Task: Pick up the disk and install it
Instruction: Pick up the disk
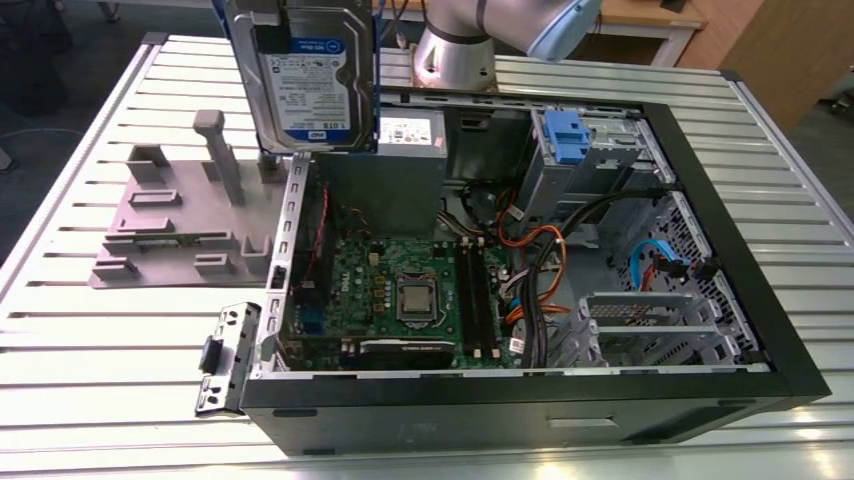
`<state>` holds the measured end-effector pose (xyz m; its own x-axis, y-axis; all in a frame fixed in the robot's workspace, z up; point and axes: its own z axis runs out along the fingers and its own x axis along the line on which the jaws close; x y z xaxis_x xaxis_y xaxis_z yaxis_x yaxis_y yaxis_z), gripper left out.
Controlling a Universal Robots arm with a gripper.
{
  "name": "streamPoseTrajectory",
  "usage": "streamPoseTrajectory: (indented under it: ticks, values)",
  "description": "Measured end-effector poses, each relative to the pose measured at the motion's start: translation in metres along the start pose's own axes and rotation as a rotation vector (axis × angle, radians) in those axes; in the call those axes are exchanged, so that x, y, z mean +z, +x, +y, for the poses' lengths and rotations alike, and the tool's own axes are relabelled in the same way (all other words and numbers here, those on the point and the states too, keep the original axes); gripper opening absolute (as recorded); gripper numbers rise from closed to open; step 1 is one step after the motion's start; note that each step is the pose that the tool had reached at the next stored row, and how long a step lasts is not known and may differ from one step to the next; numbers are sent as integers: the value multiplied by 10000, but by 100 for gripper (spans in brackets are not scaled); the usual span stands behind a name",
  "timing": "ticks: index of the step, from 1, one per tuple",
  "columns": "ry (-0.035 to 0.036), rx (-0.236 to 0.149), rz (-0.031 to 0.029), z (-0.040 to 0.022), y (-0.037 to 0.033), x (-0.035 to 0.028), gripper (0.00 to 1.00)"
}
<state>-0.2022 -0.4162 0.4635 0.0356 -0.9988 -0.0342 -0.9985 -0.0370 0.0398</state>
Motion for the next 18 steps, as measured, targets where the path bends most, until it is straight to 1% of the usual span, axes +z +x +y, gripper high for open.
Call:
streamPoseTrajectory:
  ticks: [2,4,8,10,18]
  values:
    - [0,0,1,0,3,0,36]
    - [-2,2,34,0,12,2,36]
    - [-1,2,41,1,18,3,36]
    - [-3,2,61,1,30,4,36]
    - [-2,3,65,2,53,4,36]
